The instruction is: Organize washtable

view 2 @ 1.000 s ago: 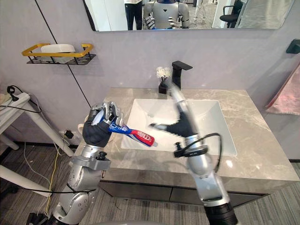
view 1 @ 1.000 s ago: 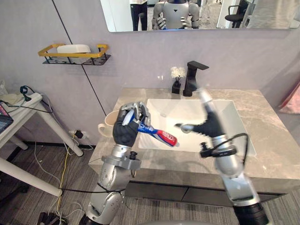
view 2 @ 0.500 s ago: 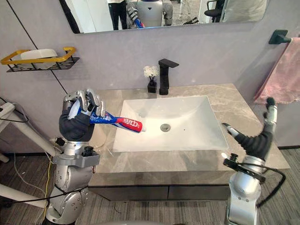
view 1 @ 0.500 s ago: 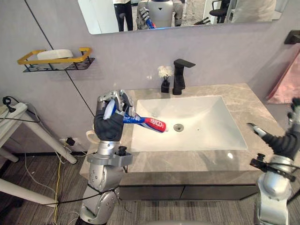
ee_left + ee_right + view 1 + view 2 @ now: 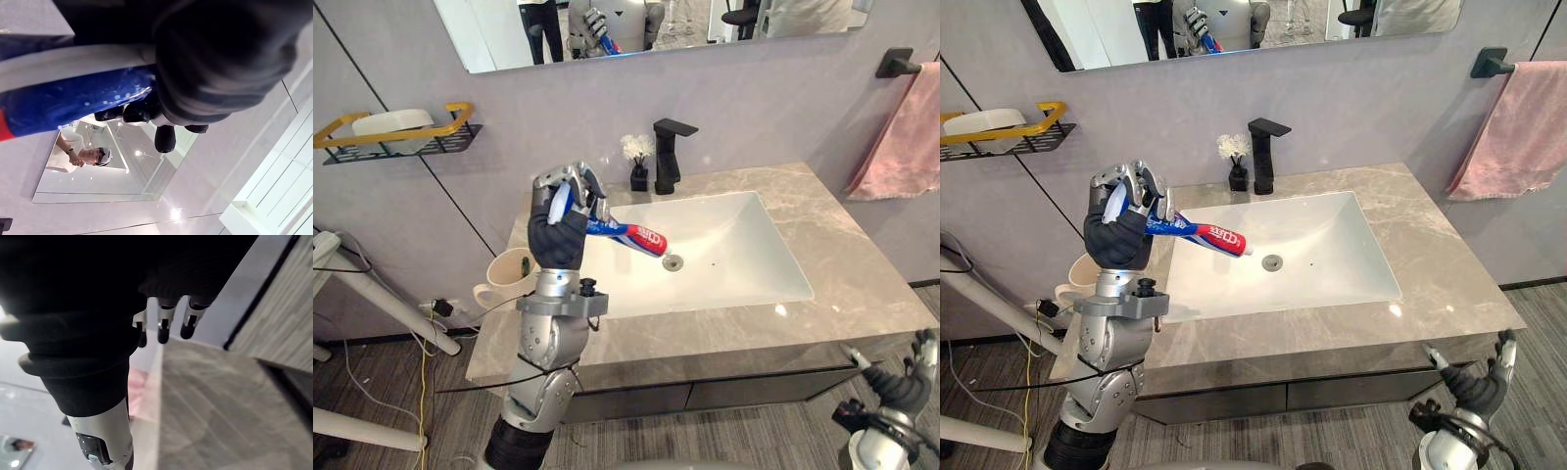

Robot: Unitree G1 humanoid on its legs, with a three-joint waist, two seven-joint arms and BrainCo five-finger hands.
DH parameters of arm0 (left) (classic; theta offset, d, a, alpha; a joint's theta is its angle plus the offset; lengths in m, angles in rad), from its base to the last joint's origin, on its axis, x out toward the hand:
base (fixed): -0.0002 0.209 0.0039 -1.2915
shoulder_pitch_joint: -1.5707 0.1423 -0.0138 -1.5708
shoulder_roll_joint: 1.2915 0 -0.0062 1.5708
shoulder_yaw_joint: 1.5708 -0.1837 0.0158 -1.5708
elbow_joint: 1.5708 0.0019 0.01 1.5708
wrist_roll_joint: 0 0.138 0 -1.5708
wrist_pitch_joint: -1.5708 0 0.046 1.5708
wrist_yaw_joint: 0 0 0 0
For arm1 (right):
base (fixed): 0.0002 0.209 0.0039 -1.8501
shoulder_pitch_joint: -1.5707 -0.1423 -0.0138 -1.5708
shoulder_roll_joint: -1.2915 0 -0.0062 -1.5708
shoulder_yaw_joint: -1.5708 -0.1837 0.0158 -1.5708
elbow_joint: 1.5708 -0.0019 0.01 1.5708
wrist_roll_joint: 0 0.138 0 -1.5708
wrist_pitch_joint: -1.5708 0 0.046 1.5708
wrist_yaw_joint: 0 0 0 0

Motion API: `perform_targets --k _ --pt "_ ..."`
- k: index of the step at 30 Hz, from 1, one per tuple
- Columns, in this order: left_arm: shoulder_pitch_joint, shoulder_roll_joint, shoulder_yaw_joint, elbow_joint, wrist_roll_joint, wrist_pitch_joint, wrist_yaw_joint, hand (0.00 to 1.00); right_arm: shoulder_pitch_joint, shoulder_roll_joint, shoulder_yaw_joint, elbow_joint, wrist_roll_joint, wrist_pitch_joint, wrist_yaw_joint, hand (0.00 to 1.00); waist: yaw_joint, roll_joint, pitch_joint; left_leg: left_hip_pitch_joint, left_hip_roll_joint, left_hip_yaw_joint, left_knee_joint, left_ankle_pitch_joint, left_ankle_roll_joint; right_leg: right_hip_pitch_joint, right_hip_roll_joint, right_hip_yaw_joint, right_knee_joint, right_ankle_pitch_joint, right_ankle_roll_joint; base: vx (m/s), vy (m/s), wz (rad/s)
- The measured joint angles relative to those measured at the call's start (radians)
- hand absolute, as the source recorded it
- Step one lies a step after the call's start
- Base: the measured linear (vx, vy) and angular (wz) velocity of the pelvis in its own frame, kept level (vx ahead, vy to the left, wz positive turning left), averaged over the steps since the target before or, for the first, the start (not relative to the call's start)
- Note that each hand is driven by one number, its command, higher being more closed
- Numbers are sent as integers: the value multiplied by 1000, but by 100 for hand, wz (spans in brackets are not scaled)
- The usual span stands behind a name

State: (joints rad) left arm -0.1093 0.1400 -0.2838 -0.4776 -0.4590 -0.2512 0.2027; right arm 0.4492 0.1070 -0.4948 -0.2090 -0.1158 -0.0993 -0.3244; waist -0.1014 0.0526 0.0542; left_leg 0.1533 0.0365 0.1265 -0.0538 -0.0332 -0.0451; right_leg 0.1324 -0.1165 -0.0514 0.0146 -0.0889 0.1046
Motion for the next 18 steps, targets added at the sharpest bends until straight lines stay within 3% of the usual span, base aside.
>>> perform_targets --k 6,13,18 --pt "-1 -2 -22 8 3 0 18 100 35 13 1 106 11 13 10 0 1 -1 -1 0 0 7 0 0 0 -1 0 0 1 0 0 -11 -8 0" --pt "-4 -17 -13 8 43 1 21 100 51 22 2 332 96 20 85 0 4 -2 -23 -3 7 12 -1 0 0 0 0 1 4 0 0 -9 -13 0" --pt "-48 -13 83 6 85 3 24 100 49 22 1 497 134 33 129 0 7 -1 -25 -3 11 10 0 0 0 2 2 -3 14 0 0 -46 -27 2"
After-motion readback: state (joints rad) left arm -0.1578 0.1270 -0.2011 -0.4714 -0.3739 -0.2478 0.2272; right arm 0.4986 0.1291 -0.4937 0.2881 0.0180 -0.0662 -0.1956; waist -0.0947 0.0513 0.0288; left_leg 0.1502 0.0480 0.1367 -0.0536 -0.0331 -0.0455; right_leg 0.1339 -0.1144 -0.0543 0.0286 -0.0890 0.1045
